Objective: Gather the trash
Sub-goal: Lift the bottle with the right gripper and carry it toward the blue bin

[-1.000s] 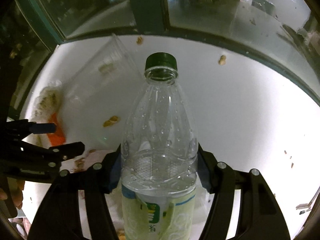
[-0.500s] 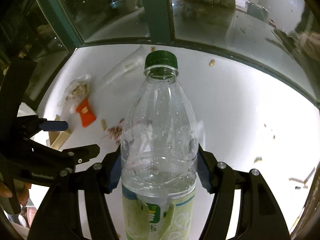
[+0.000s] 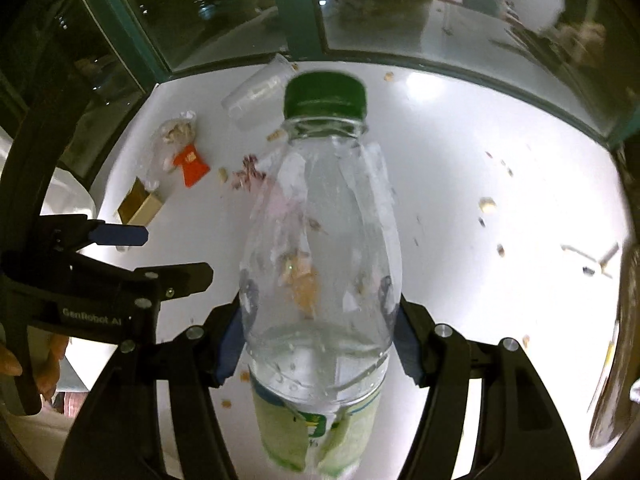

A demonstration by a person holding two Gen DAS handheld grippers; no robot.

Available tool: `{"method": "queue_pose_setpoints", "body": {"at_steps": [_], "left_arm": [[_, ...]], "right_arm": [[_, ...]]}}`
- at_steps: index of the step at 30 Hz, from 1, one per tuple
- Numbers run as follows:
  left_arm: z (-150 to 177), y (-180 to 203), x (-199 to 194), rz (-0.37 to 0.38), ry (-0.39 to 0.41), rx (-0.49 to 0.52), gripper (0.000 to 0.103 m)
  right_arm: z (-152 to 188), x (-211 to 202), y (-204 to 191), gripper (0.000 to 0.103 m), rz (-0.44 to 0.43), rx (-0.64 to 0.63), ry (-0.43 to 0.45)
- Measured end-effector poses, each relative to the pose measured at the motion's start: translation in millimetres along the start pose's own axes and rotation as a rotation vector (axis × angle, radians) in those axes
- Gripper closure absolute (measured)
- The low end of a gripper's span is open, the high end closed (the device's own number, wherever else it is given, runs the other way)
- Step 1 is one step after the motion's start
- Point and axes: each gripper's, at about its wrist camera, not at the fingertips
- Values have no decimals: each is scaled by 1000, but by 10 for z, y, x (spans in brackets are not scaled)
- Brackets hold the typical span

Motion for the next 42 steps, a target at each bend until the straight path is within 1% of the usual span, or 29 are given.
{"method": "queue_pose_setpoints", "body": {"at_steps": [3,12,18,26,32,37,42], "left_arm": [[74,184,14,7,-18,48,6],[218,811,85,20,-58,198,6],[257,1243,193,43,-91,272,6],[280,1954,395,65,-143,398,6],[321,2430,491,61,-179,500,6],[352,2840,539,59,-186,592,6],[393,3184,635,68,-209,649,6]], "right_arm": [[209,-105,110,43,5,32,-4],[694,-371,484,43,28,150,-4],[938,-540,751,43,54,217,5],[1293,-741,1231,43,100,331,8],[1532,-868,1482,43,126,404,11],[1770,-1015,1681,43,149,470,18],[1974,-1114,1867,43,165,529,13]]}}
Point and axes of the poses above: each gripper's, at about its wrist camera, not at the fingertips, and x roughly the way its jaws point, y to its right, z to its underside, and after that the axes turned 11 degrees about x, right-handed
